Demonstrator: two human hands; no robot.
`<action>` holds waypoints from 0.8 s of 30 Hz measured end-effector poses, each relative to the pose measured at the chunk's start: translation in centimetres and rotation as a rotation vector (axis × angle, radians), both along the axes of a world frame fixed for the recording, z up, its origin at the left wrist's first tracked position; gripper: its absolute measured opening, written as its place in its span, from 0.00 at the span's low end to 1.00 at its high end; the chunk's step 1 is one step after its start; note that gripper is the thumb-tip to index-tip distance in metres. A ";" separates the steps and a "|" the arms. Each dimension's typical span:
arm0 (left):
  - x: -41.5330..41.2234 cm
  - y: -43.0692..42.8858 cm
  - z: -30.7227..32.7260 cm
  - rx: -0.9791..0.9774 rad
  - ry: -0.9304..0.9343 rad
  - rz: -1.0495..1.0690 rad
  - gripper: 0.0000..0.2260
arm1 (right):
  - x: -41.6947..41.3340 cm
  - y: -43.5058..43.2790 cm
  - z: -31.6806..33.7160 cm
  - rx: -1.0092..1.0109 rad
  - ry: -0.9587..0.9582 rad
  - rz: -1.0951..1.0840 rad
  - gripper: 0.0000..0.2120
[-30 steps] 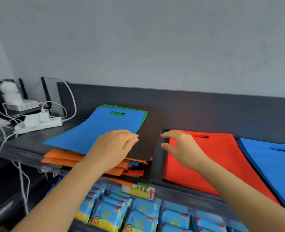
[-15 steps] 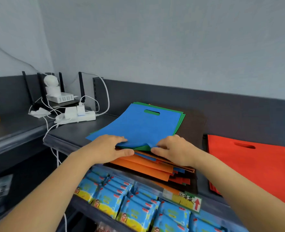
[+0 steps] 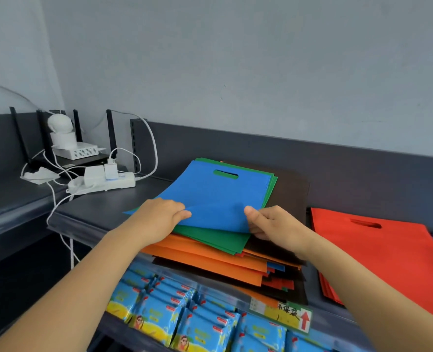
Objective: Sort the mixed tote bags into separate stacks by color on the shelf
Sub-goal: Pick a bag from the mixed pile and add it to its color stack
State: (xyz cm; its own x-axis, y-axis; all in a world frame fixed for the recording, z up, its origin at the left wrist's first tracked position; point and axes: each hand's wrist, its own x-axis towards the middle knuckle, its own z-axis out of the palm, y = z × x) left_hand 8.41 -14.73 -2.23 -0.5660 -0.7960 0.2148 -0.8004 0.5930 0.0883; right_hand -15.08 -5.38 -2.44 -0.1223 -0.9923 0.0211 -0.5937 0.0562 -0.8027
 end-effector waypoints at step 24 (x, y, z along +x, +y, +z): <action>-19.5 15.0 -2.2 -0.530 0.090 -0.524 0.28 | -18.5 18.4 -0.8 -0.096 0.177 -0.562 0.13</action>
